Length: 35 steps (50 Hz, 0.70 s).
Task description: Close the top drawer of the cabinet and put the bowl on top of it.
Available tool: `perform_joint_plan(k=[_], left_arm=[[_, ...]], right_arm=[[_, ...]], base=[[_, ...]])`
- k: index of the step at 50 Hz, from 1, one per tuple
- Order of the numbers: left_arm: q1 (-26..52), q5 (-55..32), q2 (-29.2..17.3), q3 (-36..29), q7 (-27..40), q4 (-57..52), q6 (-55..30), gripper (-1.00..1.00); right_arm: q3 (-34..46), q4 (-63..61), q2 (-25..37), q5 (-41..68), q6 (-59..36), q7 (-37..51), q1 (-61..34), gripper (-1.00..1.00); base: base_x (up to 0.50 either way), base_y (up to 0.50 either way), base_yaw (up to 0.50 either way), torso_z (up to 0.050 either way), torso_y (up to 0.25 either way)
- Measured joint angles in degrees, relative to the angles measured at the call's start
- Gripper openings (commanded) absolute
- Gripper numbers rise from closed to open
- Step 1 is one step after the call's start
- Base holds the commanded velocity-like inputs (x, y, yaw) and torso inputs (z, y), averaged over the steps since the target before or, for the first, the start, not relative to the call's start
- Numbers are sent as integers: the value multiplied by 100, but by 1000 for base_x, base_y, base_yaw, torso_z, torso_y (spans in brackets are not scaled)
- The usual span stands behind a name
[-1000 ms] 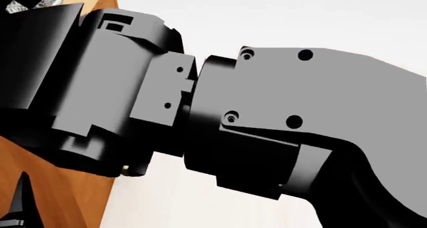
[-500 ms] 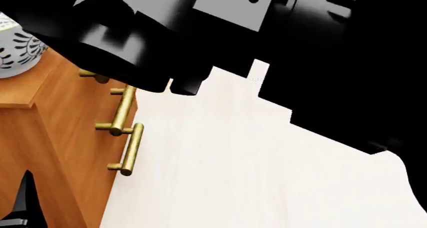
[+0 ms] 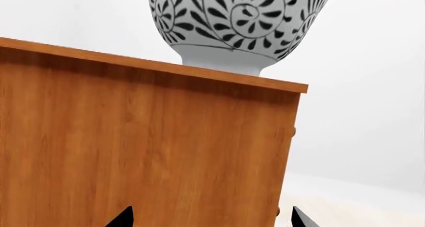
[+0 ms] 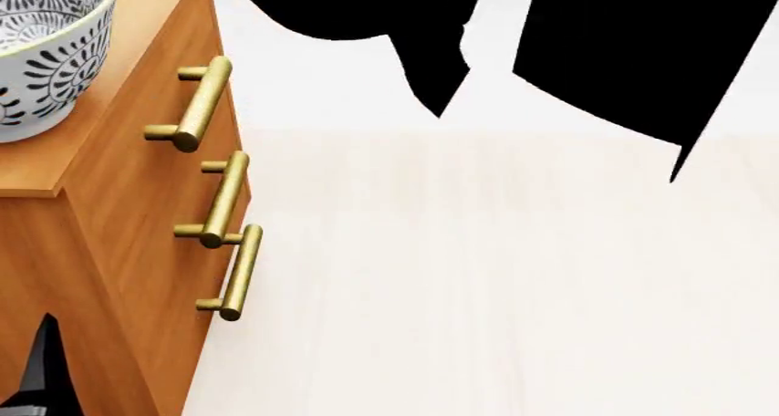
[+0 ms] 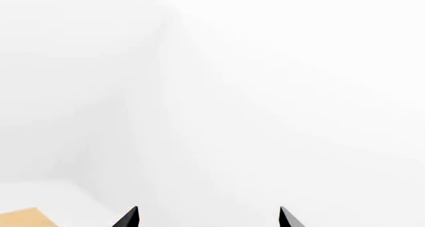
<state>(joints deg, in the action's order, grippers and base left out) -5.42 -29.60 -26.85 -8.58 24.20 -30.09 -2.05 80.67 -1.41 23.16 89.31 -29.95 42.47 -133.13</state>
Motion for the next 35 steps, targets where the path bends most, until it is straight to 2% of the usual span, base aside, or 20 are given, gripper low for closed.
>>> perform_joint_plan(k=[16, 25, 35], left_arm=[[-103, 83, -45, -24, 45, -151, 28, 100], [-152, 138, -76, -50, 94, -287, 5, 100], [-178, 197, -116, -81, 167, -452, -59, 100]], right_arm=[[-406, -2056, 1659, 255, -189, 1223, 569, 100], [-349, -3250, 2580, -27, 150, 1803, 1404, 100], [-64, -4171, 3393, -883, 761, 2186, 2639, 100]], base=[[0, 0, 0, 0, 0], [0, 0, 0, 0, 0], [0, 0, 0, 0, 0]])
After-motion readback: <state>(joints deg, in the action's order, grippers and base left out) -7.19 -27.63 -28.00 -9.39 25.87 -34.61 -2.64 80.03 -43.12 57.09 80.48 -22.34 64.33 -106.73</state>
